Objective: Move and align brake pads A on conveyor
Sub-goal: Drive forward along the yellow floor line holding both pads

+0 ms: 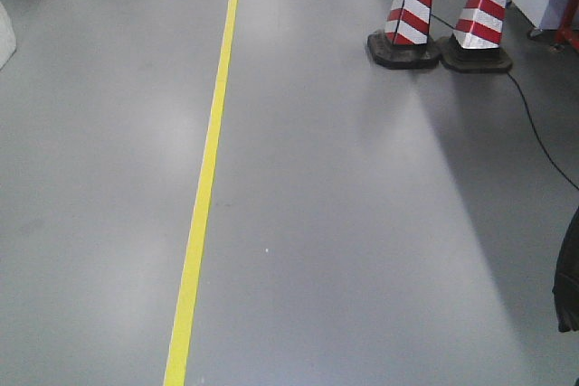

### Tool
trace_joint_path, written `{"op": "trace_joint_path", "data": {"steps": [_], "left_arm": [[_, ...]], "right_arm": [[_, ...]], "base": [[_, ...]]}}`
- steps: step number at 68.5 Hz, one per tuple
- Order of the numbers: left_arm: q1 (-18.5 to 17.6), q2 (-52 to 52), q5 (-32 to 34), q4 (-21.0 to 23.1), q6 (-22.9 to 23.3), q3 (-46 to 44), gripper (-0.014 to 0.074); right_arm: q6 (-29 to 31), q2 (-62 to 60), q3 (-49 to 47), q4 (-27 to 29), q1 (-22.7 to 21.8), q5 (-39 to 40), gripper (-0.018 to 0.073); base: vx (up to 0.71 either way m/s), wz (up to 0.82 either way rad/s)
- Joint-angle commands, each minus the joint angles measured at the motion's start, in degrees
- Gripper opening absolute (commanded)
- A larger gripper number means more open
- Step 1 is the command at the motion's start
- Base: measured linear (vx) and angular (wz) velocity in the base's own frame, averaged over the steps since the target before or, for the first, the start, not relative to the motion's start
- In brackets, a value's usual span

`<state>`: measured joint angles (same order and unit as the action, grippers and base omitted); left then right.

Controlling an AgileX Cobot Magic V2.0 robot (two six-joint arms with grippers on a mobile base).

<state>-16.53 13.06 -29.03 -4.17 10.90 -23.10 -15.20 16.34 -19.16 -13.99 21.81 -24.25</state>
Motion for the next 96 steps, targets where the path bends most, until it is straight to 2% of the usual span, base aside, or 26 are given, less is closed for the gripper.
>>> {"op": "trace_joint_path", "data": {"steps": [1,96], "left_arm": [[-0.12,0.49,5.52,-0.11,0.02,-1.71,0.0101],[-0.12,0.54,5.57,-0.11,0.02,-1.71,0.0101]], "right_arm": [[0.33,0.45,-1.84,-1.16,-0.06,5.44,0.0043],[0.33,0.45,-1.84,-1.16,-0.06,5.32,0.0043]], "base": [[0.6,0.03],[0.59,0.02]]}}
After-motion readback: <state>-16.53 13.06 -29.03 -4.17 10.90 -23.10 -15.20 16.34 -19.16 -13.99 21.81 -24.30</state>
